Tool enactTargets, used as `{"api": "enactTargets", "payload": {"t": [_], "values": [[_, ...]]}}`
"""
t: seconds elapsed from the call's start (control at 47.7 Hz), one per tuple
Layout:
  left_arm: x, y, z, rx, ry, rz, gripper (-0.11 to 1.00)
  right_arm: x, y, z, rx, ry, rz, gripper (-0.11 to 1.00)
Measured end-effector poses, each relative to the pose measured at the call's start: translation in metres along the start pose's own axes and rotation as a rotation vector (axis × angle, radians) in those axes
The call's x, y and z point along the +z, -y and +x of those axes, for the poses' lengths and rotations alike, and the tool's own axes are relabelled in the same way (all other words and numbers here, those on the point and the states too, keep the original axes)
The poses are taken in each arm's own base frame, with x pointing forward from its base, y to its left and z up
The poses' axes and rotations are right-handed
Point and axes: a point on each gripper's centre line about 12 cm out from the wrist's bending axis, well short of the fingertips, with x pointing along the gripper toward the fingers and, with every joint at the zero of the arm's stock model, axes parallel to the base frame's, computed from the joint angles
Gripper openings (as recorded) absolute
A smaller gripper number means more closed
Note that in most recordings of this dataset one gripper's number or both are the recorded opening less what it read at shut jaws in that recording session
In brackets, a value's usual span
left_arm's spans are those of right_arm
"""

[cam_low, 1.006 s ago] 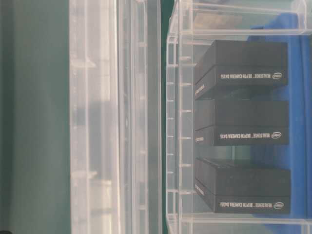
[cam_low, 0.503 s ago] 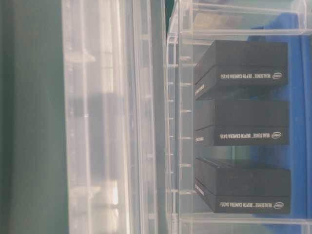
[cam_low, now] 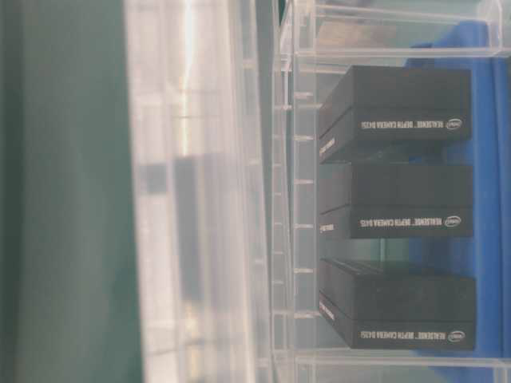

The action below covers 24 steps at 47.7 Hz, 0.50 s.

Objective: Clamp the lid of the box with both arms, then lift and open it.
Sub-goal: 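Carry the lid with both grippers toward the front of the table, then lower the lid with both grippers onto the cloth in front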

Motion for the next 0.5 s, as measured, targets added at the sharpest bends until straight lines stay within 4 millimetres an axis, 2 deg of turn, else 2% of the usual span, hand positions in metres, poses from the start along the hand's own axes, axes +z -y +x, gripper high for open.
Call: {"api": "enactTargets", "payload": {"t": [0.231, 0.503], "values": [[0.0, 0.003, 0.01, 0.009, -0.029, 0.008, 0.01, -0.001, -0.003, 0.005, -0.004, -0.012, 0.032, 0.0], [0.001, 0.013, 0.023, 0.003, -0.033, -0.019, 0.01, -0.013, -0.012, 0.032, 0.008, -0.022, 0.055, 0.0]]}}
